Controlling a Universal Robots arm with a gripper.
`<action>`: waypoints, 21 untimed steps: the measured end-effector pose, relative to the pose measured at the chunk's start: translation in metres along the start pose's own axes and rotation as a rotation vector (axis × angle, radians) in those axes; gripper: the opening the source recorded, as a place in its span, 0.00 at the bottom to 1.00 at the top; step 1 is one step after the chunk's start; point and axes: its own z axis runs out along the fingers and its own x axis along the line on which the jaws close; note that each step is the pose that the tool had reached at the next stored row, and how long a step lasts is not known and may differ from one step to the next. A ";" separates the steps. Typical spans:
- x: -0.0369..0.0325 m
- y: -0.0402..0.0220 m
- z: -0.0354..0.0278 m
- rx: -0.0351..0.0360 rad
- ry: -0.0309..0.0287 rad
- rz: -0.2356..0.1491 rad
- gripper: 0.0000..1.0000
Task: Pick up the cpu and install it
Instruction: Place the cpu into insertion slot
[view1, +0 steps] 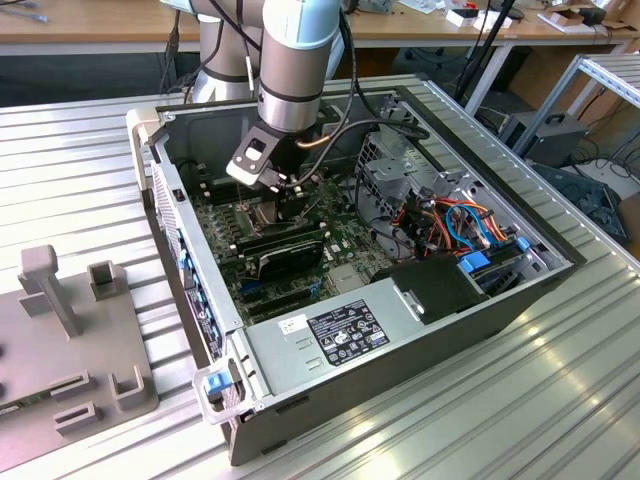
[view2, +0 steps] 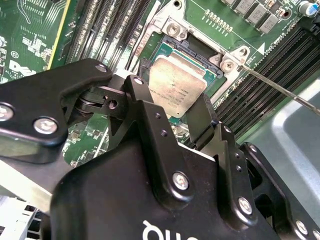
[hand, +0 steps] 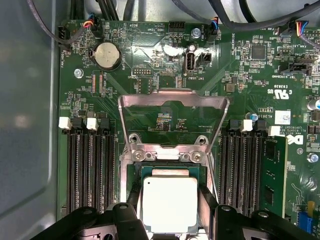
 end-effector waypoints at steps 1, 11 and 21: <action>0.0000 0.0000 0.0000 0.0000 -0.0001 0.000 0.54; 0.0006 -0.0001 0.0013 -0.0001 0.0002 0.004 0.54; 0.0019 -0.0007 0.0012 -0.0001 0.0000 0.005 0.54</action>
